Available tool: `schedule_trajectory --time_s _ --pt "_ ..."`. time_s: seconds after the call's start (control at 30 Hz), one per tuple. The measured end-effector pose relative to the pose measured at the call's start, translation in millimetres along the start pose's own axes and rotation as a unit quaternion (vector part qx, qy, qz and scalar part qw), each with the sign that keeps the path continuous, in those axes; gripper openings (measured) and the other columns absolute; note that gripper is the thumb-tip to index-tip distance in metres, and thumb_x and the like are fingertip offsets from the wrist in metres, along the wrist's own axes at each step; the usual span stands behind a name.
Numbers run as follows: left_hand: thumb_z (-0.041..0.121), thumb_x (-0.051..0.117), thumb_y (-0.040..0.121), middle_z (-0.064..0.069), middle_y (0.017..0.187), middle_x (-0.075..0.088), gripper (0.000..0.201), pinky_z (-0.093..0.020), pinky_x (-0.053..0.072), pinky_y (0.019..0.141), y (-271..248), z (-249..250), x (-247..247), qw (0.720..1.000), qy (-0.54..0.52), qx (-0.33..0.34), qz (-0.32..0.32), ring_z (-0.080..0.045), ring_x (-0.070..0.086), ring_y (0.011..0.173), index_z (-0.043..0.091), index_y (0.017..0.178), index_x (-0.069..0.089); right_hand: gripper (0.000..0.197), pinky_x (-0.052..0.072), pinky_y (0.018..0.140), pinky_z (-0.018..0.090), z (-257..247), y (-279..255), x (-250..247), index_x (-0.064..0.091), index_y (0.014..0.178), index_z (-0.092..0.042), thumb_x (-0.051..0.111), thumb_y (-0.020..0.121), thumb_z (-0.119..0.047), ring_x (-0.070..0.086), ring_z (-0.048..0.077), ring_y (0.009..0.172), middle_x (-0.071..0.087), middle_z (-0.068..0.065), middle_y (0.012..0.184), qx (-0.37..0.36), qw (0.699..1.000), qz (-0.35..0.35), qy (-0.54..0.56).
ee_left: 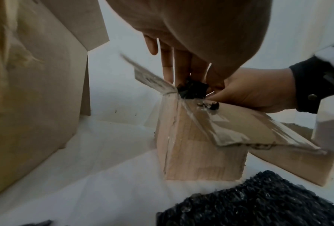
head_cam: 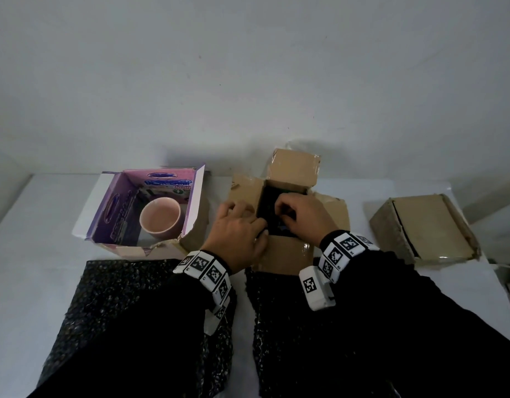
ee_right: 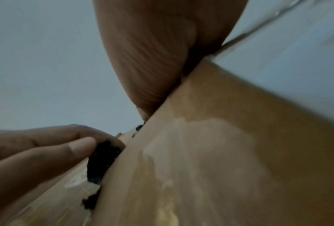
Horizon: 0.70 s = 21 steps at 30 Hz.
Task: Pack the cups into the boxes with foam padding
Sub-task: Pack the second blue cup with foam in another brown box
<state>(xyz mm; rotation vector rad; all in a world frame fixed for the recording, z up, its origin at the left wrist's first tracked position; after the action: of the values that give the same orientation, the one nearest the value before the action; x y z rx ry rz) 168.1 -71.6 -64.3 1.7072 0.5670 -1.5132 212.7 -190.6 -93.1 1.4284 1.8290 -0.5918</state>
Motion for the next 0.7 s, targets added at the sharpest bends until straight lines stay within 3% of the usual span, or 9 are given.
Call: schedule_trajectory --time_s 0.13,0.23,0.37,0.5,0.63,0.7 --pt "0.042 0.038 0.085 0.004 0.088 0.068 0.039 -0.044 0.027 0.092 3 5 13 0.997 0.051 0.013 -0.063 -0.024 0.054 0.105 0.022 0.075 0.071 0.039 0.048 0.084 0.032 -4 -4 10 0.069 0.108 -0.023 0.057 0.081 0.002 0.058 0.02 0.101 0.064 -0.004 0.114 -0.065 0.995 -0.042 -0.071" --pt "0.048 0.035 0.085 0.005 0.098 0.062 0.045 -0.046 0.024 0.093 1 5 16 0.995 0.066 -0.005 -0.078 -0.023 0.046 0.106 0.025 0.079 0.074 0.045 0.046 0.088 0.04 -5 -4 19 0.065 0.119 -0.028 0.06 0.083 -0.002 0.05 0.023 0.105 0.056 -0.002 0.122 -0.08 0.982 -0.092 -0.148" --pt "0.047 0.036 0.084 0.009 0.087 0.064 0.044 -0.049 0.02 0.095 2 6 16 0.993 0.073 0.003 -0.098 -0.022 0.051 0.107 0.025 0.079 0.074 0.049 0.04 0.091 0.038 -10 -3 22 0.05 0.136 -0.034 0.051 0.092 -0.012 0.041 0.024 0.111 0.045 0.002 0.128 -0.053 0.96 -0.157 -0.227" --pt "0.044 0.052 0.08 0.006 0.097 0.067 0.028 -0.053 0.018 0.101 -9 -1 17 0.993 0.057 0.003 -0.104 -0.024 0.051 0.118 0.026 0.098 0.064 0.049 0.034 0.094 0.04 -15 1 21 0.043 0.14 -0.041 0.043 0.097 -0.019 0.036 0.027 0.115 0.041 0.004 0.128 -0.035 0.942 -0.173 -0.285" --pt "0.05 0.04 0.082 0.01 0.111 0.058 0.037 -0.053 0.019 0.101 -22 -4 22 0.982 0.088 -0.038 -0.163 -0.023 0.039 0.121 0.029 0.096 0.066 0.047 0.031 0.1 0.046 -17 6 22 0.044 0.138 -0.047 0.047 0.097 -0.024 0.033 0.029 0.117 0.039 0.004 0.126 -0.031 0.933 -0.175 -0.312" --pt "0.051 0.037 0.083 0.013 0.114 0.056 0.04 -0.054 0.012 0.102 -16 -1 16 0.977 0.105 -0.051 -0.179 -0.021 0.033 0.124 0.031 0.1 0.067 0.046 0.03 0.102 0.047 -15 8 24 0.042 0.137 -0.05 0.046 0.098 -0.027 0.033 0.029 0.117 0.039 0.004 0.126 -0.025 0.929 -0.185 -0.321"
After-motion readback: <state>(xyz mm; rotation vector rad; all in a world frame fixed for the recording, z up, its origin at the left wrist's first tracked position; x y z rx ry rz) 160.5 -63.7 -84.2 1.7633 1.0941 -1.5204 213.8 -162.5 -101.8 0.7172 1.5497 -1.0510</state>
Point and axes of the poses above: each hand's wrist, its own y-axis towards the middle knuckle, its own x-axis out of the palm, z = x × y, the point moved 9 cm from there along y, towards the middle knuckle
